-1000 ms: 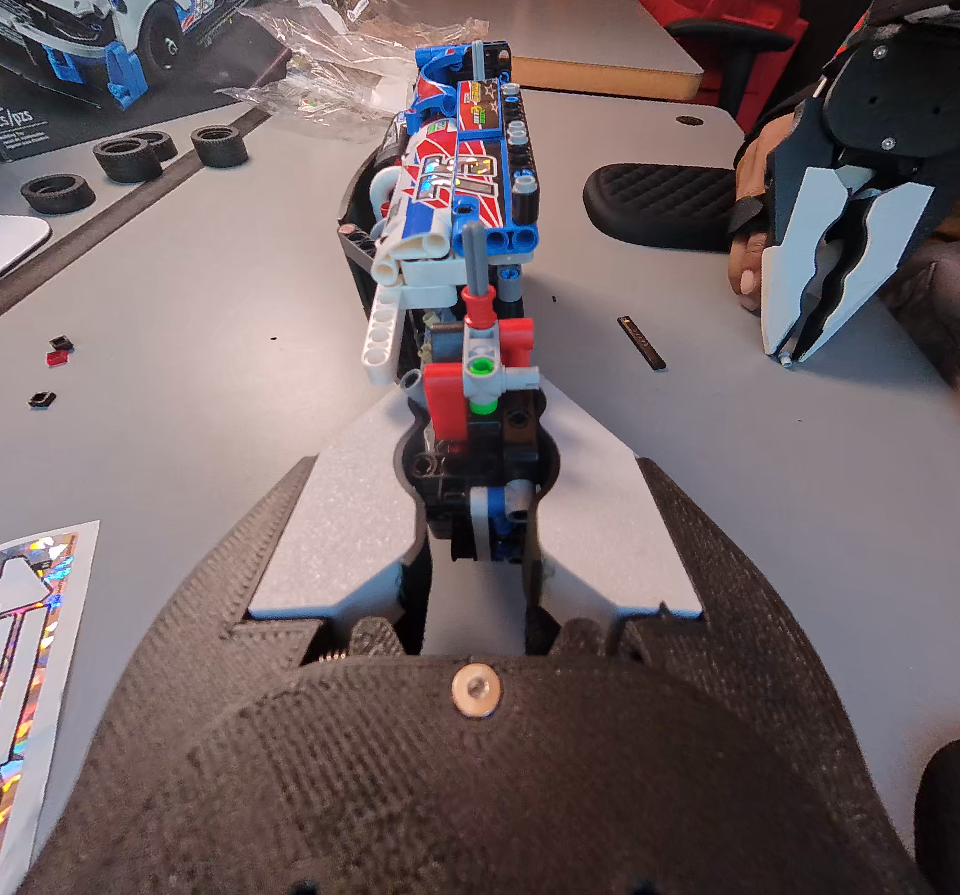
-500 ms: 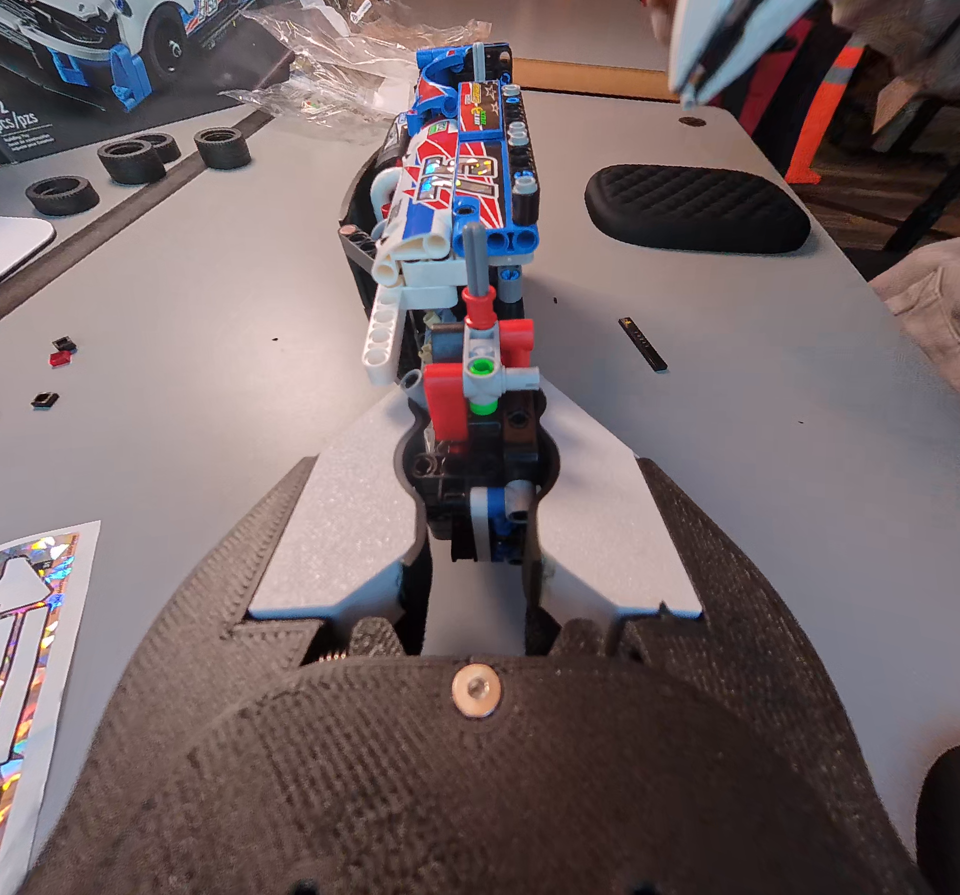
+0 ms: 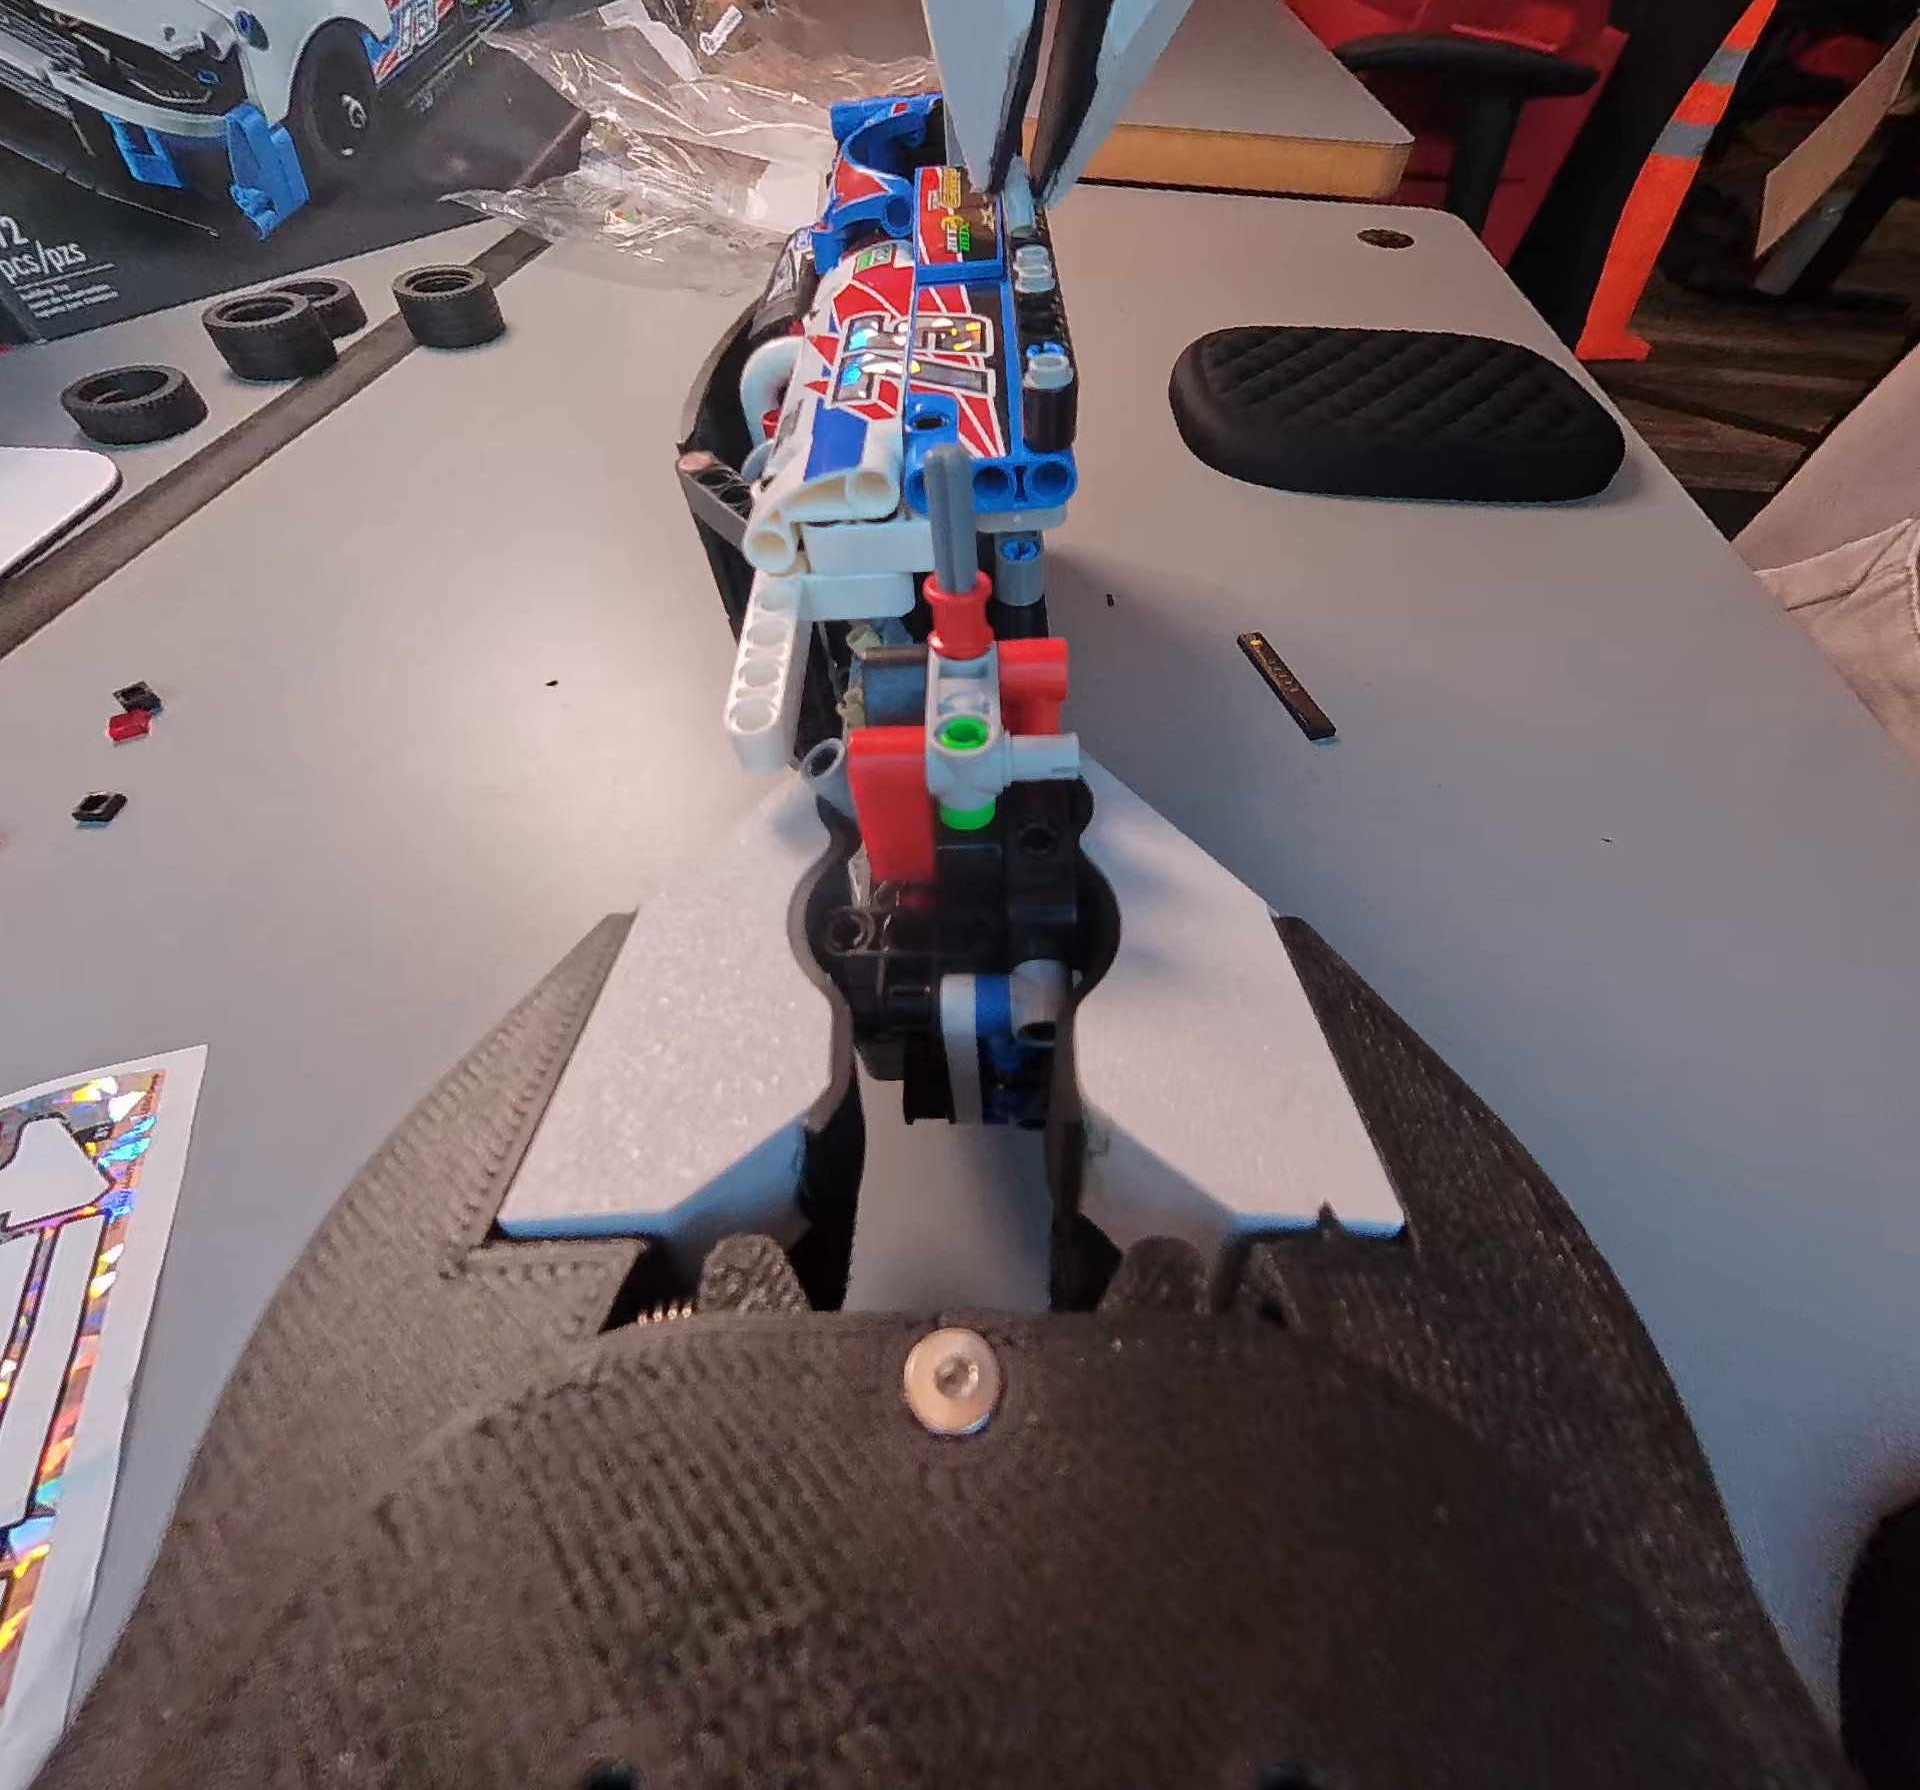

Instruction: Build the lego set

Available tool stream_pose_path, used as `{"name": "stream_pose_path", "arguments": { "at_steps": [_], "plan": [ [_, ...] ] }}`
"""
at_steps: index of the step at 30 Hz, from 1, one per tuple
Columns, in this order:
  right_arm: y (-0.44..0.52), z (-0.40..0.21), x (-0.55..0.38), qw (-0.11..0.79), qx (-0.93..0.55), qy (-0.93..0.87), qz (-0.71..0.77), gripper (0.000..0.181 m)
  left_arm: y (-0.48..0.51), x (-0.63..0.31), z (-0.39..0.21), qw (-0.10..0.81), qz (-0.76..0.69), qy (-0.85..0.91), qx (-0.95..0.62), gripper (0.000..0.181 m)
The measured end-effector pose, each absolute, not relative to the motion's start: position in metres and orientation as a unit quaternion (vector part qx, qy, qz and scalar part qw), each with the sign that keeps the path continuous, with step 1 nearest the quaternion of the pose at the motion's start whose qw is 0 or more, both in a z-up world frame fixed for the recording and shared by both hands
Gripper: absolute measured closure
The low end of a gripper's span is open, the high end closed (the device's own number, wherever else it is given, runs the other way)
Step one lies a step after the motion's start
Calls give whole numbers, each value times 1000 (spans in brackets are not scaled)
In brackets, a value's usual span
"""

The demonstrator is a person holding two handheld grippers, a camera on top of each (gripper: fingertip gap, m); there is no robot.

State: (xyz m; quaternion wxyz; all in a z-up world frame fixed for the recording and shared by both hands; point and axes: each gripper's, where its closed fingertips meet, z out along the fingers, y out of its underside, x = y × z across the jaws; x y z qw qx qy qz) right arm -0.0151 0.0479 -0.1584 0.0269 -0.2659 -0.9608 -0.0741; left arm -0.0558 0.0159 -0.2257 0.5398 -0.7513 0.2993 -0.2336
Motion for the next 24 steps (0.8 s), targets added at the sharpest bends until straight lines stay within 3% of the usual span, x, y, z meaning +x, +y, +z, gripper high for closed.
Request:
{"name": "stream_pose_path", "arguments": {
  "at_steps": [24],
  "plan": [
    [41, -158, -19, -20, -267, -956, -117, 179, 16, -55, -226, 538, -227, 302, -753, 148]
  ]
}}
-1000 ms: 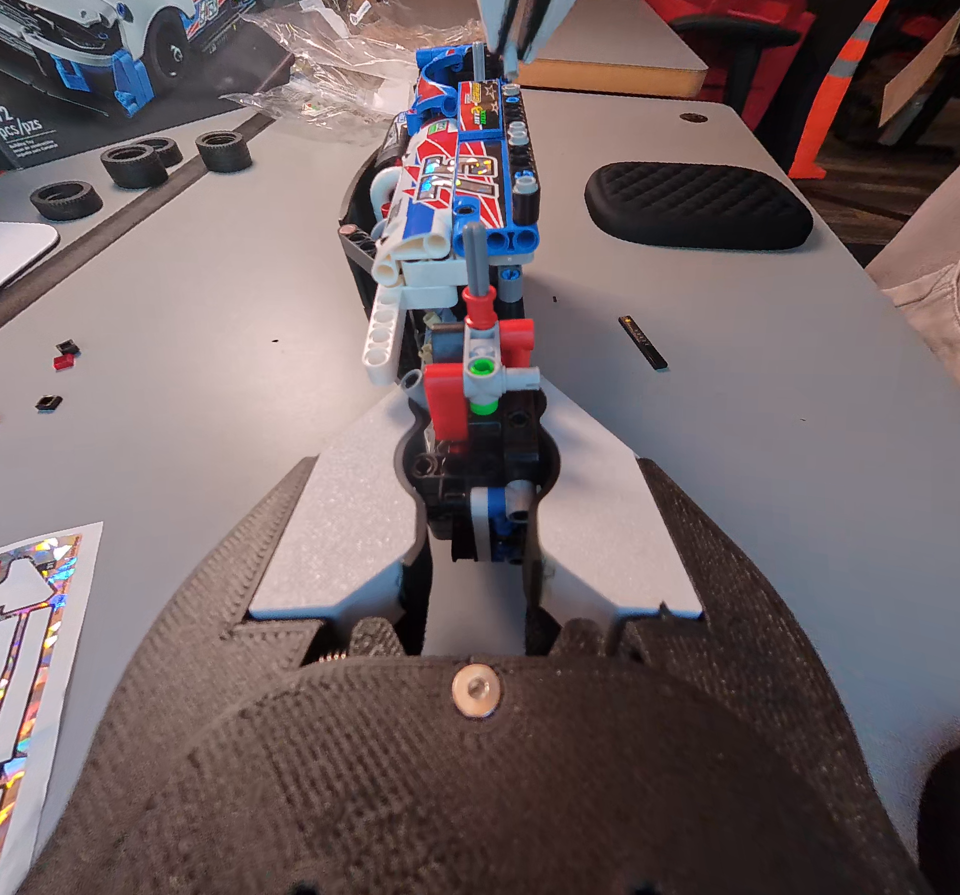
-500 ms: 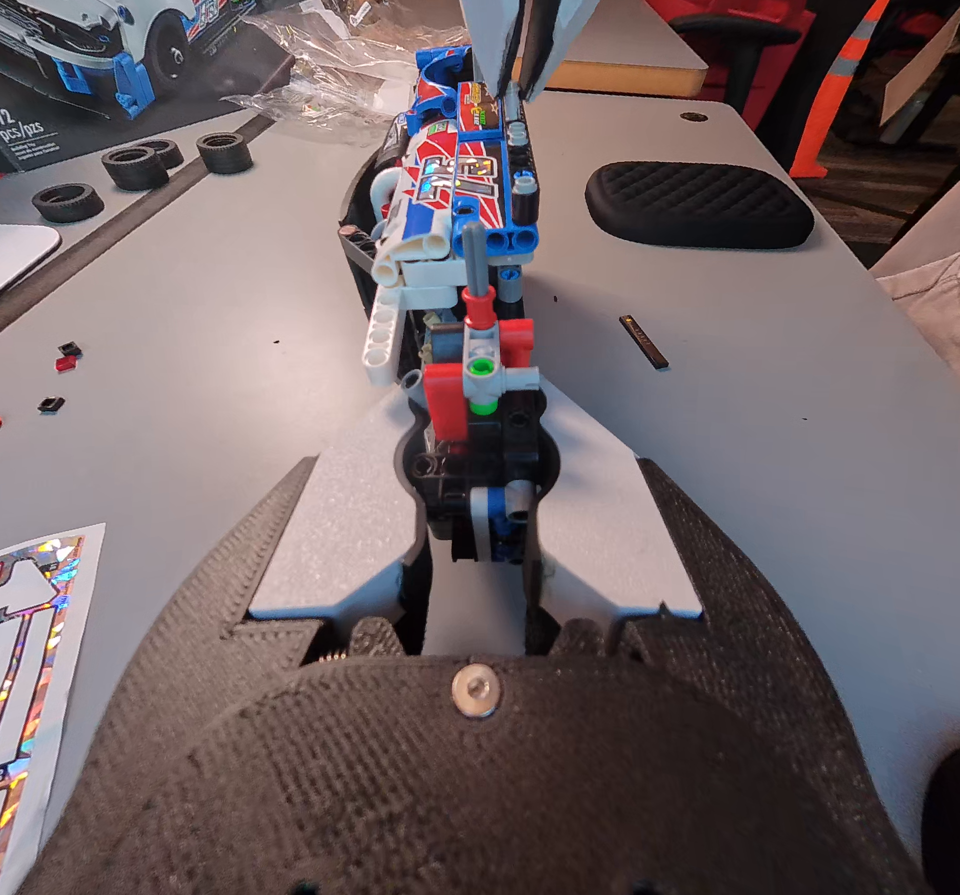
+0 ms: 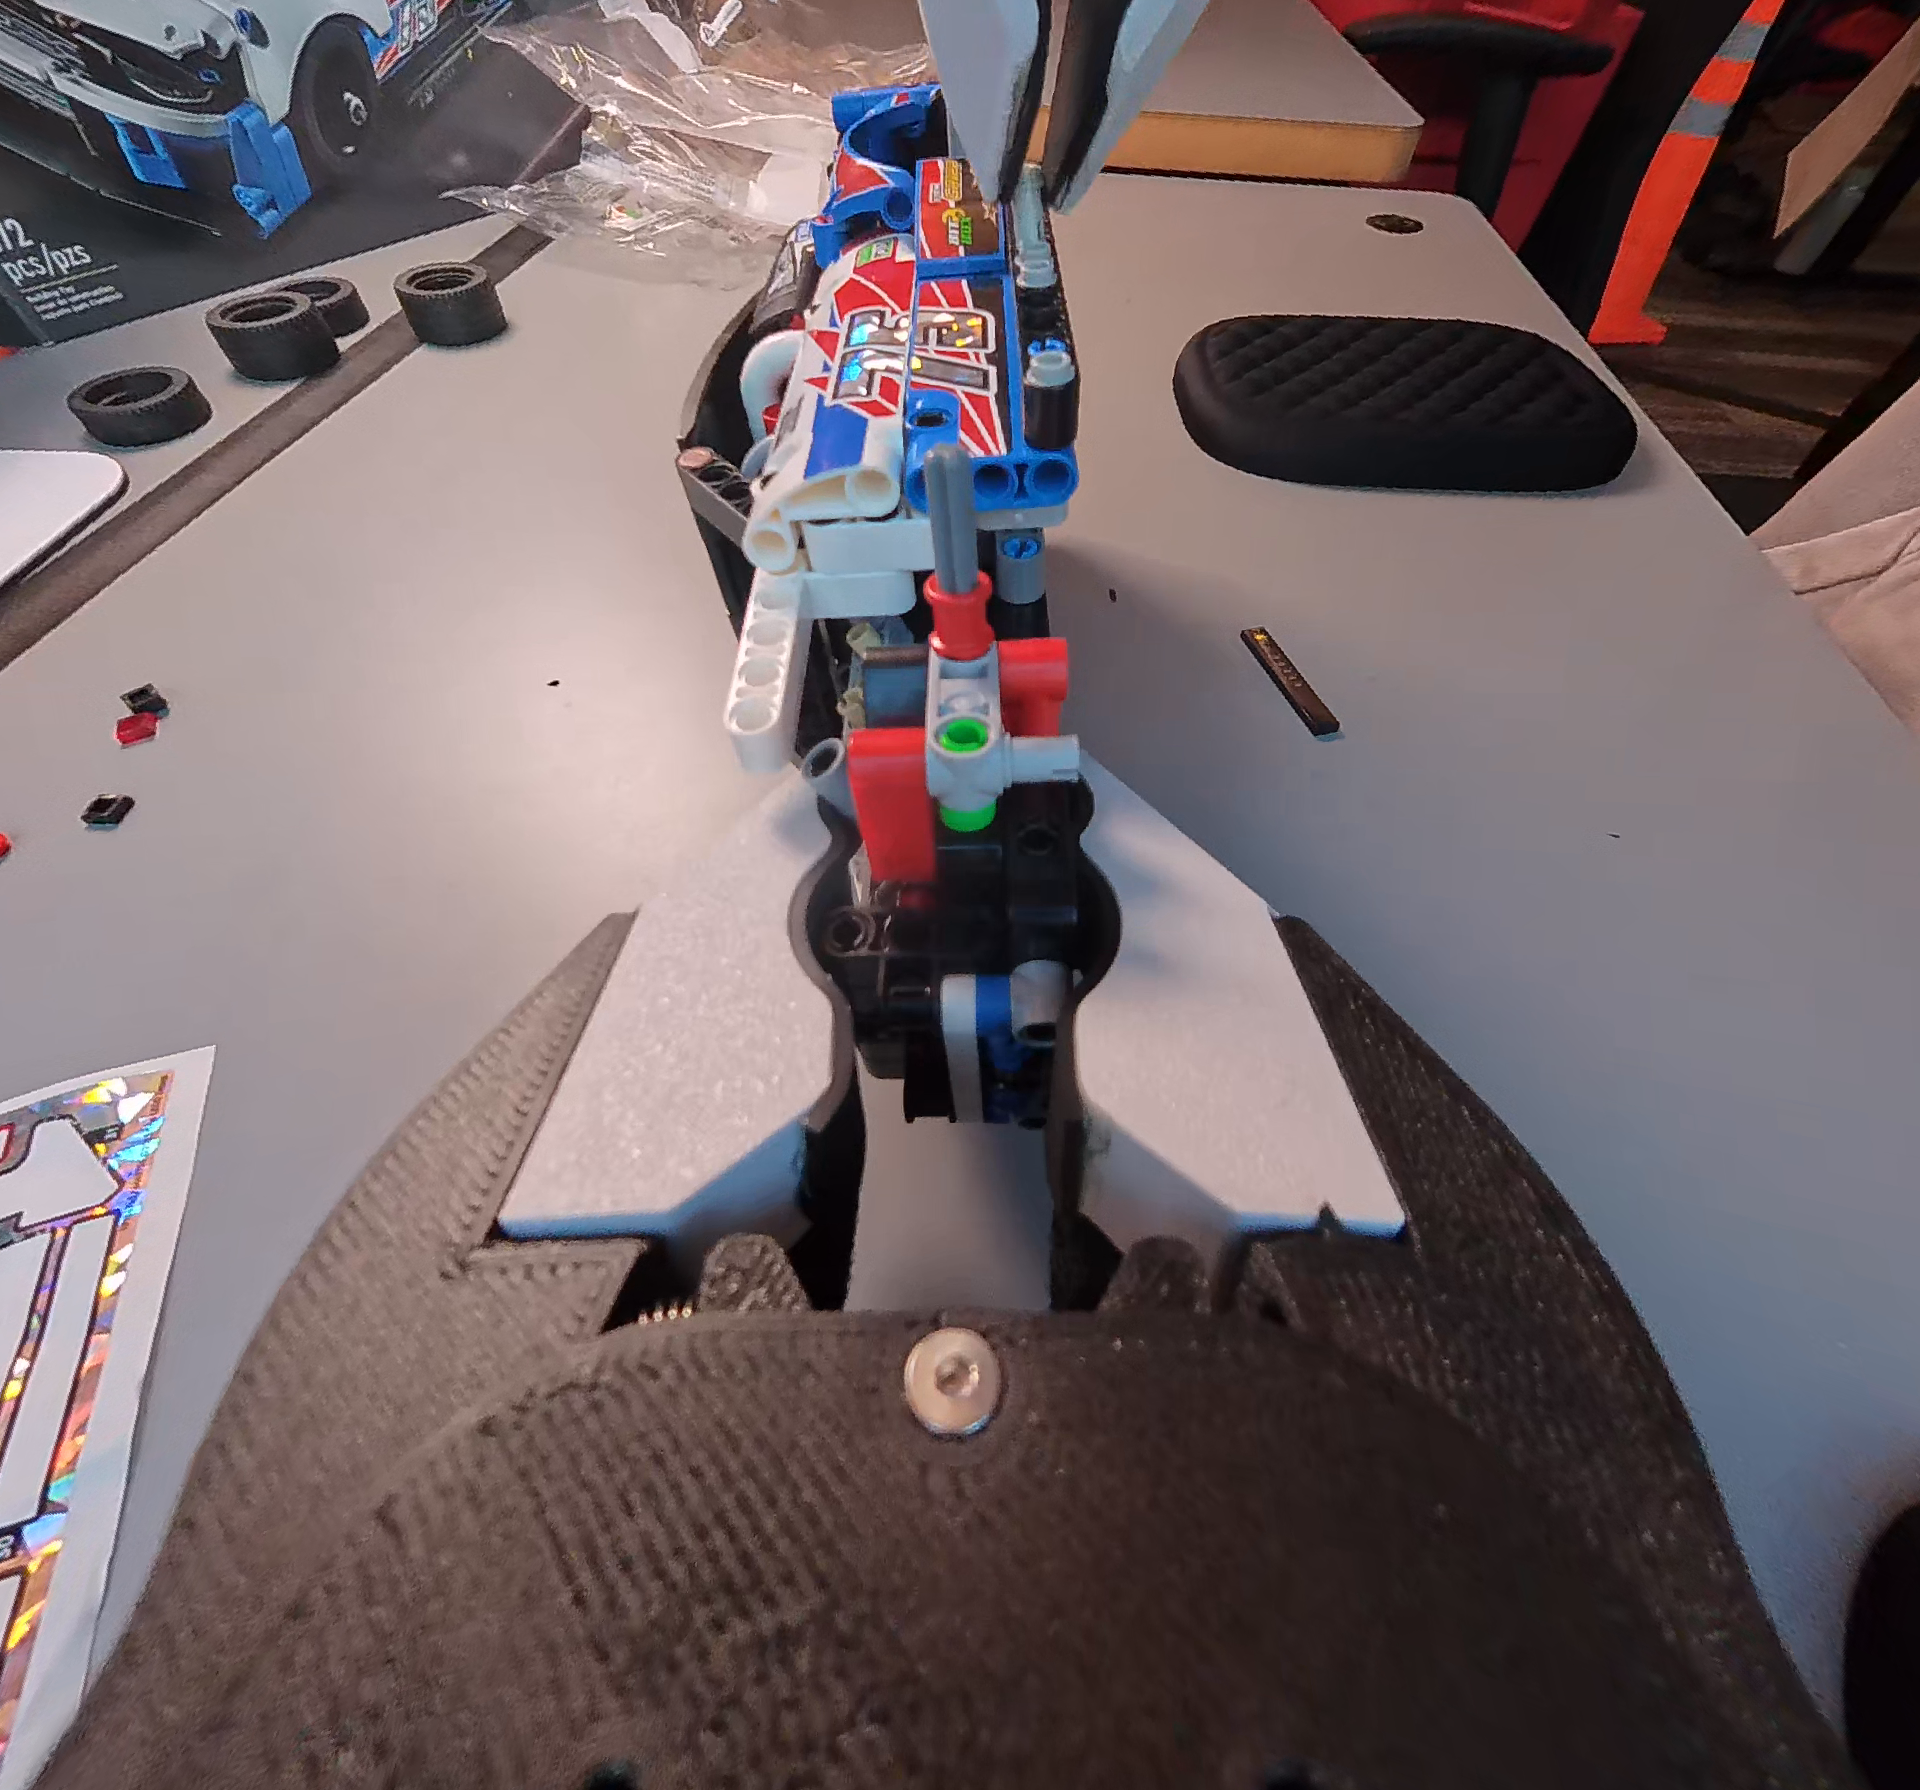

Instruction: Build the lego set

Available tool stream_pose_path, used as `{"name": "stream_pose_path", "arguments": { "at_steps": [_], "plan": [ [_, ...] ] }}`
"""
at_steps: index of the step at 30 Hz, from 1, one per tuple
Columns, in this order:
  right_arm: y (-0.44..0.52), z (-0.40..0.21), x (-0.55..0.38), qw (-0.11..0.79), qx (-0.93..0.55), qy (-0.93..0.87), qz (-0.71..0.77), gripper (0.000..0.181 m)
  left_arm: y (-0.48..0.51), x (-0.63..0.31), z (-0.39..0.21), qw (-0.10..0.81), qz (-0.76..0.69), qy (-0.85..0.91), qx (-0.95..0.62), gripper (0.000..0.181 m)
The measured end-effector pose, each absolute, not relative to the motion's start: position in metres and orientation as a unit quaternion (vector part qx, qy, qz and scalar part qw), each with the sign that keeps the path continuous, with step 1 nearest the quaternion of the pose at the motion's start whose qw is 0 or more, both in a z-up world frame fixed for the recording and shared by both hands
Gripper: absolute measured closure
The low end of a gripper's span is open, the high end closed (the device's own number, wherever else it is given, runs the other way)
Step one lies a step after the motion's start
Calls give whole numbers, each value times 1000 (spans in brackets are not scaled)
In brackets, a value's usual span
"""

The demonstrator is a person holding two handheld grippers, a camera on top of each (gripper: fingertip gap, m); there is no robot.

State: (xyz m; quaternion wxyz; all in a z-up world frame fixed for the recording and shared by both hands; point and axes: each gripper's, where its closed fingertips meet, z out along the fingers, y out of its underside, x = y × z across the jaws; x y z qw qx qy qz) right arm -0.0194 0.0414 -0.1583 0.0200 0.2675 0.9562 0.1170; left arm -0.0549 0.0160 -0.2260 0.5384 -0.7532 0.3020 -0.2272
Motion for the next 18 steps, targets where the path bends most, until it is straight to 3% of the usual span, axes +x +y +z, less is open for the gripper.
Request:
{"name": "stream_pose_path", "arguments": {
  "at_steps": [18],
  "plan": [
    [43, -161, -17, 36, 288, 950, 115, 180, 16, -54, -227, 535, -209, 306, -760, 148]
  ]
}}
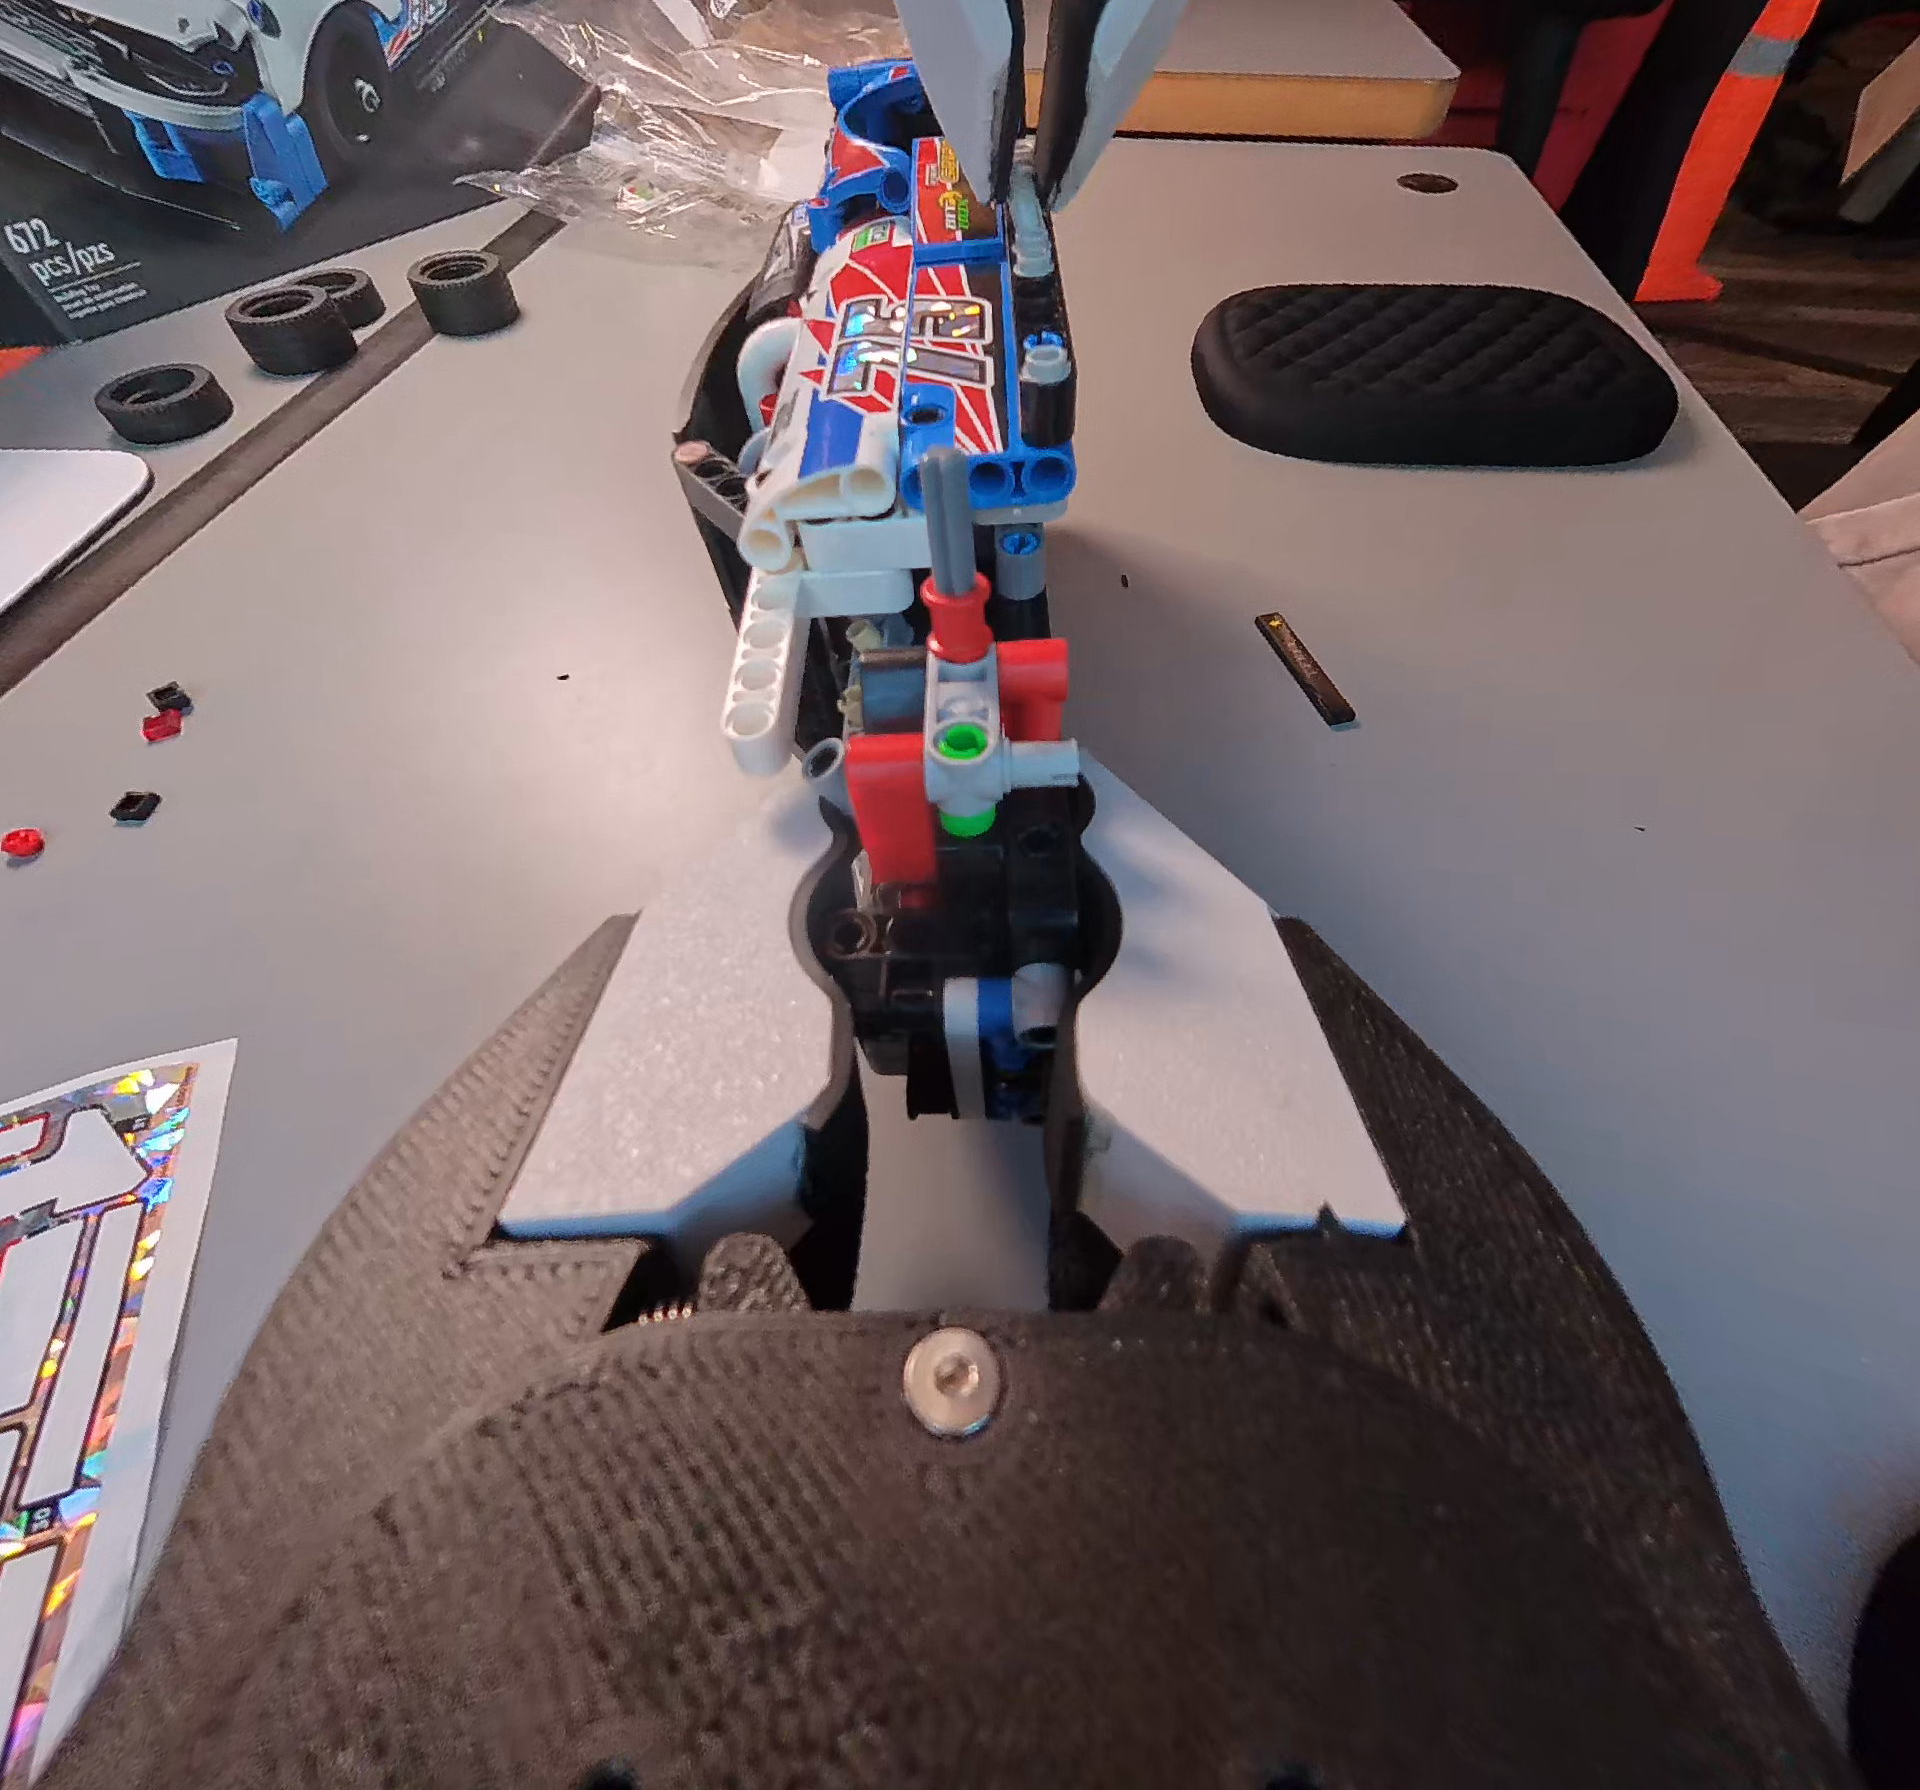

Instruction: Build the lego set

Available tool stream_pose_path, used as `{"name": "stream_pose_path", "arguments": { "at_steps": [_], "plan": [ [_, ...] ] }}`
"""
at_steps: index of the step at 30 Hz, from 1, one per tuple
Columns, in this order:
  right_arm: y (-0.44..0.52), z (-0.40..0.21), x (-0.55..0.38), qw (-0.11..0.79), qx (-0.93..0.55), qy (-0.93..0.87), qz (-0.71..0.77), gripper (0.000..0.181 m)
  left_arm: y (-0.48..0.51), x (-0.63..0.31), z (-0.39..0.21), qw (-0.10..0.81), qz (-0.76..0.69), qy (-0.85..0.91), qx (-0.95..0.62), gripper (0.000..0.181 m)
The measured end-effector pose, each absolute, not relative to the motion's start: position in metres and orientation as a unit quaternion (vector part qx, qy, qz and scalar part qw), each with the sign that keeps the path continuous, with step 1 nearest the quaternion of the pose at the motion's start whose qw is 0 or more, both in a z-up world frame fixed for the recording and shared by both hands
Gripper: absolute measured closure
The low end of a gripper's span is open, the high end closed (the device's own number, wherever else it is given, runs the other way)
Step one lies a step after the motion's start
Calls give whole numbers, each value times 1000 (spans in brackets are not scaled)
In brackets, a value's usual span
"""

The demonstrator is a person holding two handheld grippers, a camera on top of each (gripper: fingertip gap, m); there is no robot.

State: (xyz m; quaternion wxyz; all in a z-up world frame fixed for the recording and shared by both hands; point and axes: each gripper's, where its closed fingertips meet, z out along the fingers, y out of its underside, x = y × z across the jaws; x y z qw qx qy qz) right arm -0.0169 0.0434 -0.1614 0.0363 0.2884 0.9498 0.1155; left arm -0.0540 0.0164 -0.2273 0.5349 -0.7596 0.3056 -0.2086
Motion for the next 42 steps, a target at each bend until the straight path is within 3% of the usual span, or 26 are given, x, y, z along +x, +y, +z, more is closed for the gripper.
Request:
{"name": "stream_pose_path", "arguments": {
  "at_steps": [9, 16, 42],
  "plan": [
    [45, -160, -20, 62, 309, 941, 123, 180, 18, -55, -228, 531, -204, 296, -767, 148],
    [35, -158, -25, 47, 334, 940, 56, 179, 18, -54, -228, 527, -210, 290, -771, 148],
    [44, -160, -22, 18, 336, 940, 46, 180, 18, -54, -228, 527, -204, 292, -771, 148]
  ]
}}
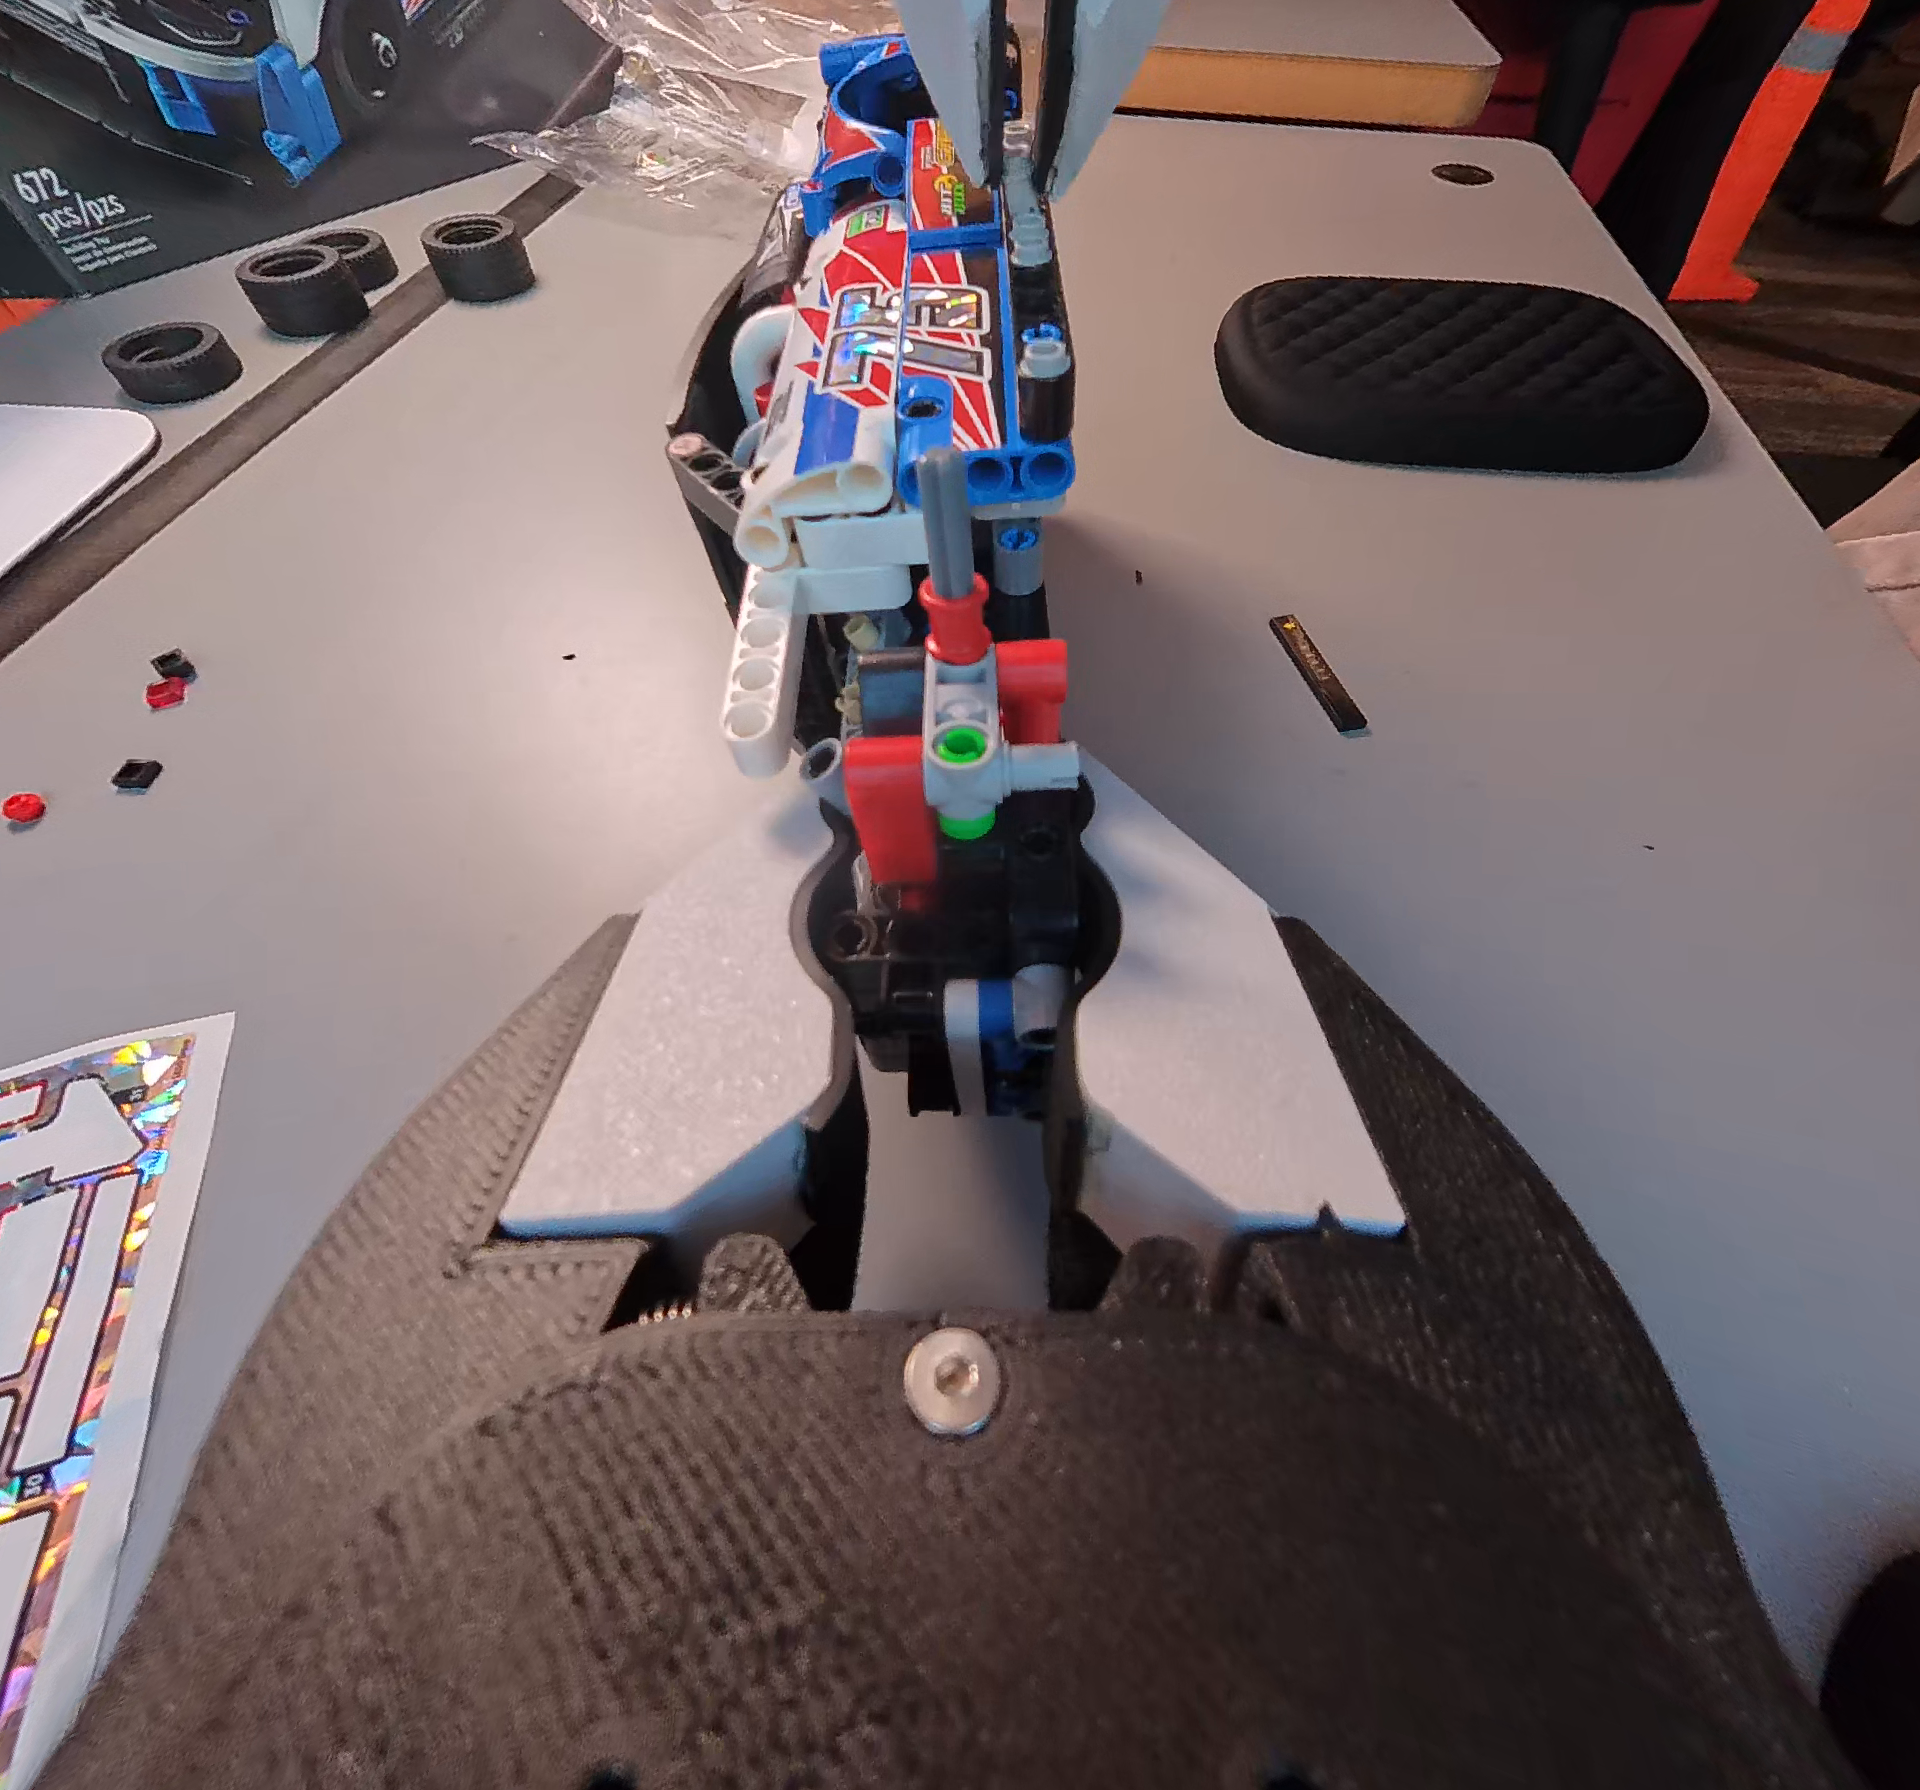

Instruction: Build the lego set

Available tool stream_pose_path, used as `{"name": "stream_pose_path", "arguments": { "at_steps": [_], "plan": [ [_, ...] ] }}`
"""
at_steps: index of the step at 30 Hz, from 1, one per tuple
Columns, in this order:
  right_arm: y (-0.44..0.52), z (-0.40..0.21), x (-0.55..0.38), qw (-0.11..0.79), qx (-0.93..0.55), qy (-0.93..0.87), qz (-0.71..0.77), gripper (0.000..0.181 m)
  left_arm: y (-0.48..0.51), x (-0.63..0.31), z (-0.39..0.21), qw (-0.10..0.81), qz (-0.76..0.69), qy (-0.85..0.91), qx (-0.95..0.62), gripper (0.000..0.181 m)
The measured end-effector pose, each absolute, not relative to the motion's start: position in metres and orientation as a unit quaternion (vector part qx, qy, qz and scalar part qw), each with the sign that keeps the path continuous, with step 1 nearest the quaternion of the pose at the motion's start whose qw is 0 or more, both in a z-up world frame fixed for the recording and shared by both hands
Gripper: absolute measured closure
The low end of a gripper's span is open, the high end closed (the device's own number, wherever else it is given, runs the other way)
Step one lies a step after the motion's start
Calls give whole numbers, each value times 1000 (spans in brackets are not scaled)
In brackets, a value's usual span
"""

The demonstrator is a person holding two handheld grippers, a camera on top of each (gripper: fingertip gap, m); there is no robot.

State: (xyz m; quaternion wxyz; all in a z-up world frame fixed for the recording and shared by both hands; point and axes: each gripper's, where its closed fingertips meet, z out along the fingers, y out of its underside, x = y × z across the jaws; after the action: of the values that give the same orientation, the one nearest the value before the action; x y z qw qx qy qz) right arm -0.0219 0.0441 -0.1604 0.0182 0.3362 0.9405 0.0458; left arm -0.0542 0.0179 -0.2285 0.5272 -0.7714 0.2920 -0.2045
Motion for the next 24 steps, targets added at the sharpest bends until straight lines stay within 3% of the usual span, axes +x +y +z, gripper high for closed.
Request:
{"name": "stream_pose_path", "arguments": {
  "at_steps": [6, 20, 24],
  "plan": [
    [42, -164, -20, 3, 360, 932, -23, 180, 18, -54, -229, 527, -200, 295, -771, 148],
    [43, -163, -23, -22, 339, 940, -24, 179, 18, -55, -229, 526, -204, 289, -773, 148],
    [44, -162, -24, -38, 335, 941, -34, 169, 18, -54, -229, 527, -204, 293, -772, 148]
  ]
}}
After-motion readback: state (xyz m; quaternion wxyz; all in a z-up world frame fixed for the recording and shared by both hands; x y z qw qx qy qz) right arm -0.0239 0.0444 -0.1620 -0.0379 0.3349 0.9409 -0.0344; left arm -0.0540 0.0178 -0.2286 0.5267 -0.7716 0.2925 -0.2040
